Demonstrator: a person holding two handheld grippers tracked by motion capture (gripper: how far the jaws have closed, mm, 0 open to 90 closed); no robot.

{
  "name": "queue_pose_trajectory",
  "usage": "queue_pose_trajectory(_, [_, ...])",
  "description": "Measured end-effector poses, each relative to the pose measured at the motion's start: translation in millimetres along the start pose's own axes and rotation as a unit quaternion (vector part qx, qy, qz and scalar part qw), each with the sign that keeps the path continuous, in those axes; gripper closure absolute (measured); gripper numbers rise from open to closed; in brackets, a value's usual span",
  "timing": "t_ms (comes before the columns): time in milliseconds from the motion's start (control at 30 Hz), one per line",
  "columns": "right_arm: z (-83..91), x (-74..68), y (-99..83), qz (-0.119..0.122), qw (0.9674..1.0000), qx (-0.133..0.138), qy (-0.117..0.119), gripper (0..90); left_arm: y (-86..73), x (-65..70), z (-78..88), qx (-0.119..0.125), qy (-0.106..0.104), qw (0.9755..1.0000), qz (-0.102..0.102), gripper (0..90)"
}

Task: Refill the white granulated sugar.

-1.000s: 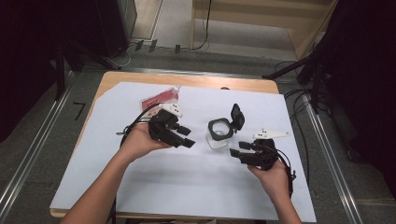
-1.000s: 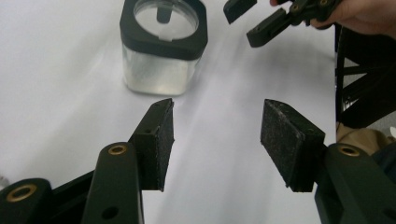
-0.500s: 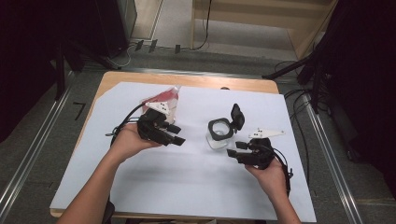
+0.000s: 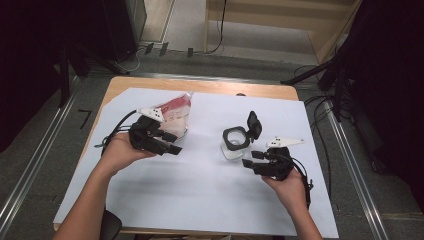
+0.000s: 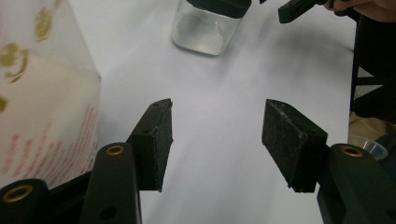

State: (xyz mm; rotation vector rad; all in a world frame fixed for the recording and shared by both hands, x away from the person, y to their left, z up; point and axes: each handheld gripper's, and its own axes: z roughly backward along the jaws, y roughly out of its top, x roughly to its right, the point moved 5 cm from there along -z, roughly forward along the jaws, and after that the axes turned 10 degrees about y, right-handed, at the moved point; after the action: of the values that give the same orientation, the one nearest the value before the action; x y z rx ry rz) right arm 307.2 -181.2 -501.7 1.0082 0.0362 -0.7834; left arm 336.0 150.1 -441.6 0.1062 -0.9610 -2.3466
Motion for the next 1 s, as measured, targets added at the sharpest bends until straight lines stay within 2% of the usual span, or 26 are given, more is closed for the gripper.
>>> queue_pose_trajectory(100, [0.1, 0.0, 0.2, 0.001, 1.0, 0.001, 0.0, 46.4, -5.4, -4.4, 8.7, -0.001, 0.011, 0.9999, -0.002, 43.5])
queue_pose_trajectory(300, [-0.5, 0.2, 0.4, 0.001, 1.0, -0.003, 0.001, 46.4, -14.5, -15.8, 28.0, 0.017, 0.022, 0.9994, 0.021, 43.5])
queue_pose_trajectory(400, [-1.7, -0.6, 0.7, 0.0, 1.0, -0.005, 0.002, 46.4, -19.4, -21.0, 33.9, 0.006, 0.04, 0.9988, 0.029, 44.0])
queue_pose_trajectory(433, [-2.3, -0.7, 0.8, 0.001, 1.0, -0.005, 0.002, 46.4, -20.7, -22.3, 35.2, 0.003, 0.04, 0.9988, 0.029, 44.1])
queue_pose_trajectory(500, [-3.2, -0.9, 0.8, 0.003, 1.0, -0.008, 0.002, 46.4, -23.5, -25.4, 40.6, 0.007, 0.036, 0.9986, 0.037, 44.4])
queue_pose_trajectory(667, [-4.2, -1.0, 0.9, 0.003, 1.0, -0.008, 0.002, 46.4, -27.9, -35.6, 51.2, 0.018, 0.054, 0.9967, 0.058, 44.8])
queue_pose_trajectory(833, [-4.5, -2.0, 0.7, 0.002, 0.9999, -0.01, 0.003, 46.4, -29.3, -43.0, 55.4, 0.021, 0.067, 0.995, 0.07, 46.1])
queue_pose_trajectory(1000, [-6.1, -3.1, -0.4, 0.003, 0.9999, -0.011, 0.003, 46.4, -23.2, -48.1, 50.1, 0.031, 0.073, 0.994, 0.076, 46.3])
